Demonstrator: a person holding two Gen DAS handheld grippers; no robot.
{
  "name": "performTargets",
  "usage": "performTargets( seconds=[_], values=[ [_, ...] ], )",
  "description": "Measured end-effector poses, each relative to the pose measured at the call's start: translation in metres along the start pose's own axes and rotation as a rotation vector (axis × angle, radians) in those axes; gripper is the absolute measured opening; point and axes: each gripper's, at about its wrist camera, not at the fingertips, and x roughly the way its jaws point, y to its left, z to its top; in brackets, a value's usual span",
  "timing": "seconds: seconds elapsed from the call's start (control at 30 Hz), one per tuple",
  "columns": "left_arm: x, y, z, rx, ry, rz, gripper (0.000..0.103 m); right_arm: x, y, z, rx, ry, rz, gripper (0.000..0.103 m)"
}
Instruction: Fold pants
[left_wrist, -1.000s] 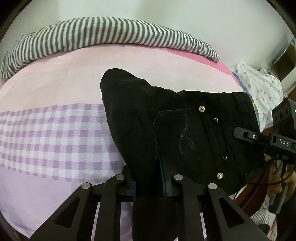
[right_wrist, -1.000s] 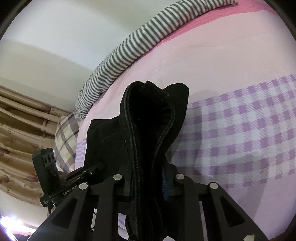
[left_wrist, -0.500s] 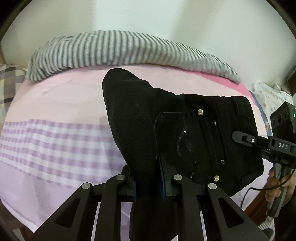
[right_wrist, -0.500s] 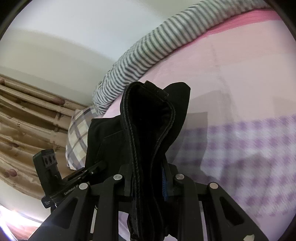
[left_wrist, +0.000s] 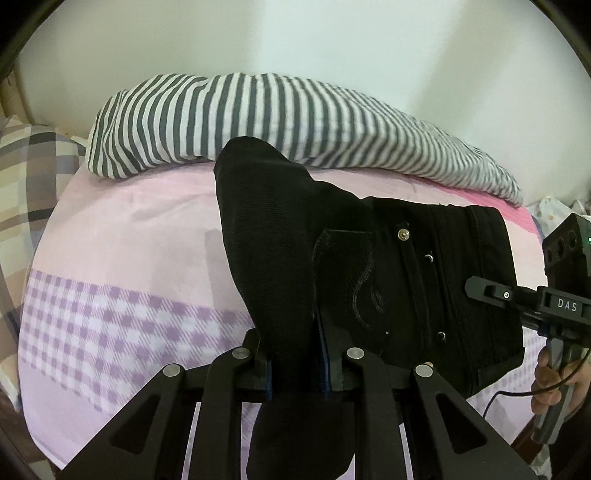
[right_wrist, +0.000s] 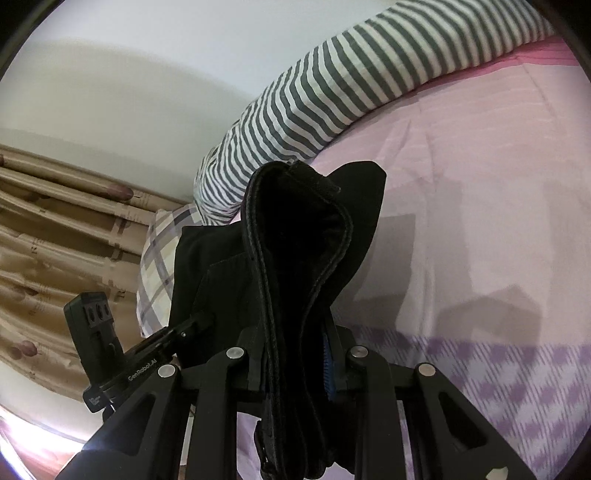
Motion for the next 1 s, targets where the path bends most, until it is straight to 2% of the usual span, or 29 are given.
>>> performTargets(
  seconds=[0.17,0.27,0.33,0.37,0.5,0.63,0.83,0.9,1.0],
  values=[
    [0.028,0.016,0.008,-0.005,0.035,0.001,0.019,0.022,-0.008,0.011,0.019,0.013,-0.034,0.021],
    [0.049,0.026,0.004,-0.023,0.063,0.007,0.023,0.031,-0.020,0.014,0.036,0.011,-0.063,0.021],
    [0.059,0.033,-0.001,-0.037,0.061,0.004,0.033,0.032,-0.029,0.013,0.040,0.009,-0.083,0.022],
    [0.061,0.036,-0.002,-0.044,0.057,-0.004,0.035,0.033,-0.032,0.012,0.034,0.012,-0.098,0.023],
    [0.067,0.041,-0.008,-0.042,0.039,0.010,0.049,0.035,-0.035,0.010,0.014,0.005,-0.146,0.032],
    [0.069,0.040,-0.012,-0.024,0.010,0.074,0.069,0.037,-0.036,0.009,-0.006,-0.008,-0.203,0.045],
    [0.063,0.037,-0.013,-0.024,0.009,0.114,0.071,0.037,-0.029,0.012,-0.006,-0.018,-0.251,0.049],
    [0.055,0.032,-0.016,-0.008,0.010,0.145,0.071,0.033,-0.024,0.010,-0.020,-0.031,-0.287,0.053],
    [0.042,0.024,-0.021,0.013,-0.003,0.181,0.072,0.022,-0.015,0.006,-0.044,-0.063,-0.306,0.054]
  ],
)
